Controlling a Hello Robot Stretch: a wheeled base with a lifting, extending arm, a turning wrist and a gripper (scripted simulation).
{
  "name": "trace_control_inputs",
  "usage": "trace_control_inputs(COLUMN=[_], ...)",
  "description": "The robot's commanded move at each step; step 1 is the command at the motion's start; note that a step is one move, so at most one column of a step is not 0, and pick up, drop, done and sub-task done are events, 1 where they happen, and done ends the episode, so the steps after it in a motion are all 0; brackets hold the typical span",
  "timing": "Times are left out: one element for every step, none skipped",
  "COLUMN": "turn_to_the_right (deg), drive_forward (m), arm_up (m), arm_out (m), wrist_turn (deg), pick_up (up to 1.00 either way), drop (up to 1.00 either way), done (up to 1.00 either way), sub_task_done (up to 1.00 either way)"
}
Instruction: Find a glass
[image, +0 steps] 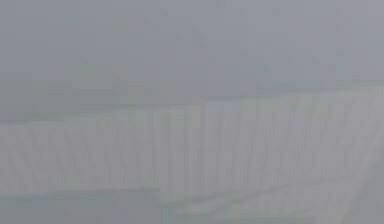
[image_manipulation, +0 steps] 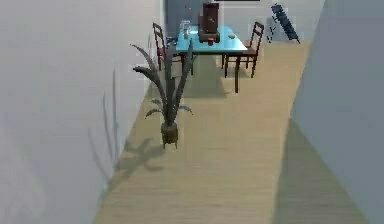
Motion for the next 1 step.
trace_control_inputs(turn_to_the_right=[45.0], drive_forward=[0.0], arm_up=[0.0], arm_out=[0.0], wrist_turn=[0.0], pick_up=[0.0], drop=[0.0], done=[0.0], sub_task_done=[0.0])
